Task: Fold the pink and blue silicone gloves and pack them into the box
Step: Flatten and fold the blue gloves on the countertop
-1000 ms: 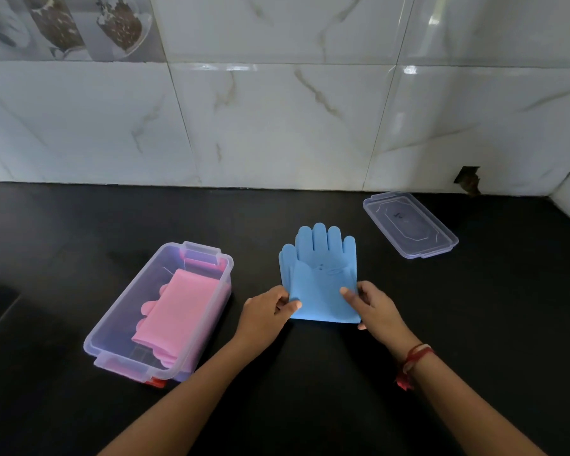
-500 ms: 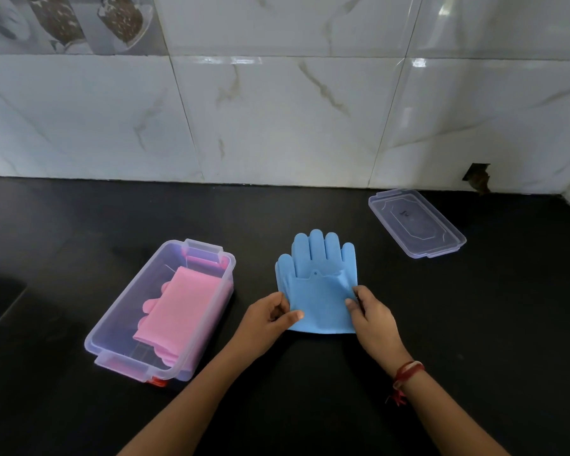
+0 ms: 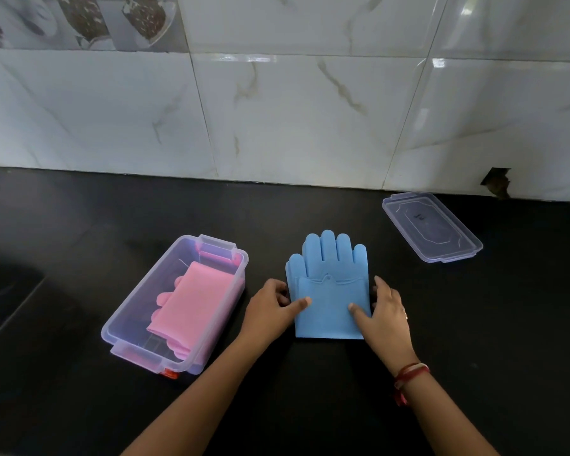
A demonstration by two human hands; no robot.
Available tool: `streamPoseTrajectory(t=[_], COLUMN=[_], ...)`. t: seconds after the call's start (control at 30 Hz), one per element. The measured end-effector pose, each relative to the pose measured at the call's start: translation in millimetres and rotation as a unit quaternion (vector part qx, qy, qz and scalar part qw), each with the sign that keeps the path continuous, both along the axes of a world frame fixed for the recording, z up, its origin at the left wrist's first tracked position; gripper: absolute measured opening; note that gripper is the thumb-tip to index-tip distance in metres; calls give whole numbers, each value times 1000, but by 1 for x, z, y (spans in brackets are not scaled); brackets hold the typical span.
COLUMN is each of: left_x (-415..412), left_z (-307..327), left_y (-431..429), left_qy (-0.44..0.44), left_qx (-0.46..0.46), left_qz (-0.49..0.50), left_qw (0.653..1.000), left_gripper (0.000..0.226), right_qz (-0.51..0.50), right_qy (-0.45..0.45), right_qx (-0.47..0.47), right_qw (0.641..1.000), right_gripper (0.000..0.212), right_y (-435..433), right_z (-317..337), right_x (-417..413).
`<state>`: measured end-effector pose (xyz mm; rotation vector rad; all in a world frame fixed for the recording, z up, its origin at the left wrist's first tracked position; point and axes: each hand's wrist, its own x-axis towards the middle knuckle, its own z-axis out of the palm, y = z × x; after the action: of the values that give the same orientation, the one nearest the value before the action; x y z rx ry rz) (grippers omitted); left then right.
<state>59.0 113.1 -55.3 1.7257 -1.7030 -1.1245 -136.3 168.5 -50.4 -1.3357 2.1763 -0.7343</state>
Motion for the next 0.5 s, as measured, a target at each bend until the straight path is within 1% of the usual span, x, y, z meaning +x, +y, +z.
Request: streamPoseTrajectory(t=[0.03, 0.1, 0.17, 0.2, 0.27, 0.33, 0.43, 0.5], left_x=[-3, -10, -17, -19, -22, -25, -27, -27], left_z=[-1, -3, -3, -3, -3, -3, -4, -5], left_y=[-2, -5, -7, -7, -7, -6, -3, 1], left_qy=[13, 31, 26, 17, -4, -23, -37, -26], left_qx=[4, 7, -8, -18, -39, -54, -75, -91], left_qz=[4, 19, 41, 49, 53, 50, 50, 57], left_qw=[1000, 999, 999, 998, 998, 997, 995, 994], left_gripper=[50, 53, 49, 44, 34, 26, 19, 19], right_qz=[-6, -21, -22, -22, -28, -31, -16, -9], right_qy=[-7, -26, -19, 1, 51, 77, 61, 43], right_qx=[1, -11, -41, -50, -55, -73, -147, -177], right_qw=[1000, 999, 999, 999, 997, 994, 987, 983], right_gripper=[74, 67, 54, 50, 49, 50, 49, 51], right_y=[-5, -15, -23, -25, -25, -22, -19, -18], right_z=[1, 2, 1, 0, -3, -8, -12, -13], right_x=[0, 1, 4, 7, 13, 17, 18, 18])
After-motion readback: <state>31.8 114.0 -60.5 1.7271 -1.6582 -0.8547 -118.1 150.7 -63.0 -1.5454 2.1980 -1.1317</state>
